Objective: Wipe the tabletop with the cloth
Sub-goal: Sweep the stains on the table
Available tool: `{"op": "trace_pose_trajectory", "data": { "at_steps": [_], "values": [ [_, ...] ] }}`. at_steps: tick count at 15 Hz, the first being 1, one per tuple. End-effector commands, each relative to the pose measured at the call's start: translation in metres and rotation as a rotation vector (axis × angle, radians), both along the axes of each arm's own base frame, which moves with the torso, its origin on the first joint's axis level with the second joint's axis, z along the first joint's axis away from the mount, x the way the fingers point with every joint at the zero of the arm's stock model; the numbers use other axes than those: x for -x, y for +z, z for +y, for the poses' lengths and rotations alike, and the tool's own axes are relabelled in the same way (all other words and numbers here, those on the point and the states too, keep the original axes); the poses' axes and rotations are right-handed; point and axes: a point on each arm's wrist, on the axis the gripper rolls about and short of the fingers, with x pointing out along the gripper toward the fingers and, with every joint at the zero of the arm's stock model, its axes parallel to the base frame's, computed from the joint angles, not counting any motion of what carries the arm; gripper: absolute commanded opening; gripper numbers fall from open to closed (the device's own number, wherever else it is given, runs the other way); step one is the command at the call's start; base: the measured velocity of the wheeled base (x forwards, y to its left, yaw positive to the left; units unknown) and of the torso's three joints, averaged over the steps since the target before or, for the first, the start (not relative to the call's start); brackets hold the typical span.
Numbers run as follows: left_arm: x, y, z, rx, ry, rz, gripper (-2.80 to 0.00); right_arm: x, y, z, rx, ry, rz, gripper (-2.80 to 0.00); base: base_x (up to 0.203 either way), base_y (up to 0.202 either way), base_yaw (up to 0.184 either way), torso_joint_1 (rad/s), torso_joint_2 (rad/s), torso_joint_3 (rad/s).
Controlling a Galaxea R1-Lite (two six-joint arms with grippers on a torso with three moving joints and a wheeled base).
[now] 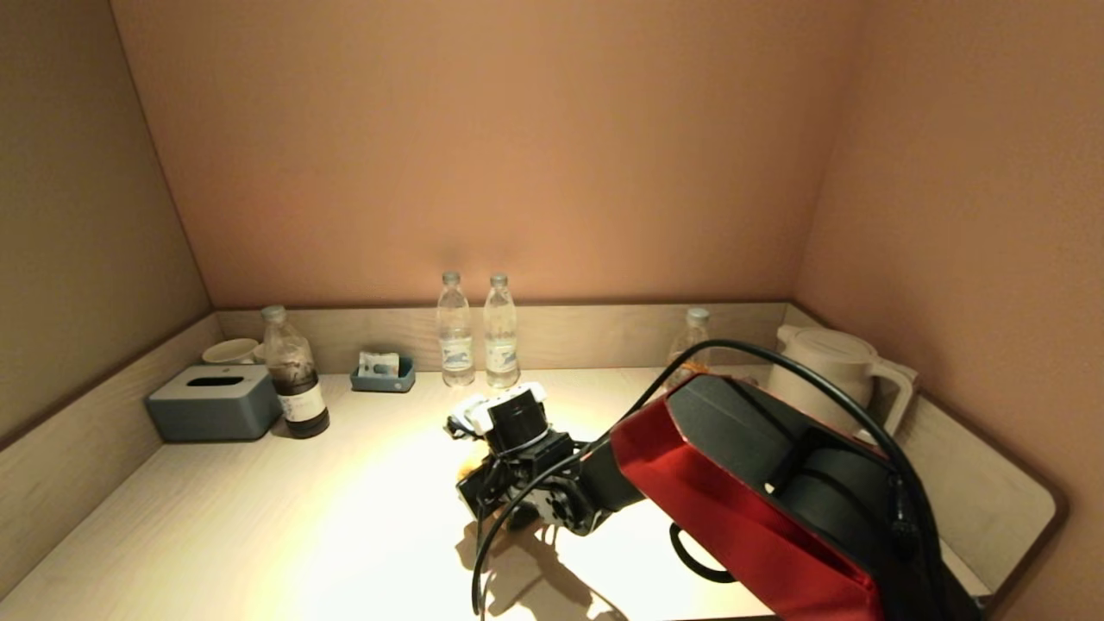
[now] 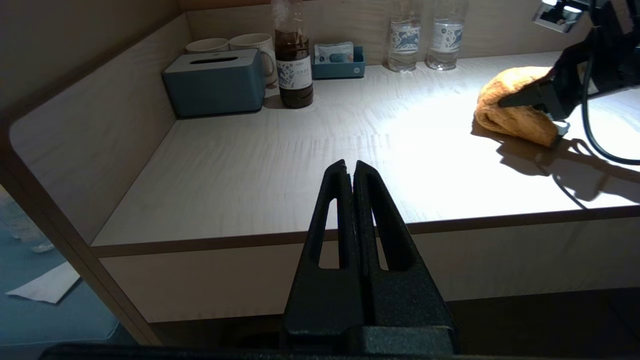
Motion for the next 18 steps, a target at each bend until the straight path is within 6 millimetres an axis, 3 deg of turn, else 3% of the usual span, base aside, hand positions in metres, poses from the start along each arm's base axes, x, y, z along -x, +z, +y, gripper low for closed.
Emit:
{"op": "trace_pose_trajectory", "data": {
  "at_steps": [1,6,7,9,11,16,18],
  "values": [
    [0.0,0.0,0.0,0.0,0.0,0.001,-2.8,0.0,-0.016,0.014,0.022,0.026,0.027,-2.8,0.0,0.0,0.0,0.0,0.0,0.0],
    [0.0,0.0,0.0,0.0,0.0,0.001,-2.8,0.016,-0.006,0.073,-0.009,0.131,-0.003,-2.8,0.0,0.0,0.0,0.0,0.0,0.0],
    [0.0,0.0,0.0,0.0,0.0,0.001,-2.8,0.029,-0.009,0.085,-0.003,0.17,0.008,-2.8,0.0,0.0,0.0,0.0,0.0,0.0],
    [0.0,0.0,0.0,0.0,0.0,0.001,-2.8,0.037,-0.01,0.092,-0.001,0.193,0.014,-2.8,0.0,0.0,0.0,0.0,0.0,0.0],
    [0.0,0.0,0.0,0.0,0.0,0.0,-2.8,0.059,-0.008,0.108,0.001,0.251,0.01,-2.8,0.0,0.0,0.0,0.0,0.0,0.0],
    [0.0,0.0,0.0,0.0,0.0,0.001,-2.8,0.058,-0.015,0.106,0.018,0.258,0.028,-2.8,0.0,0.0,0.0,0.0,0.0,0.0],
    [0.0,0.0,0.0,0.0,0.0,0.001,-2.8,0.047,-0.016,0.094,0.031,0.222,0.043,-2.8,0.0,0.0,0.0,0.0,0.0,0.0]
  ]
}}
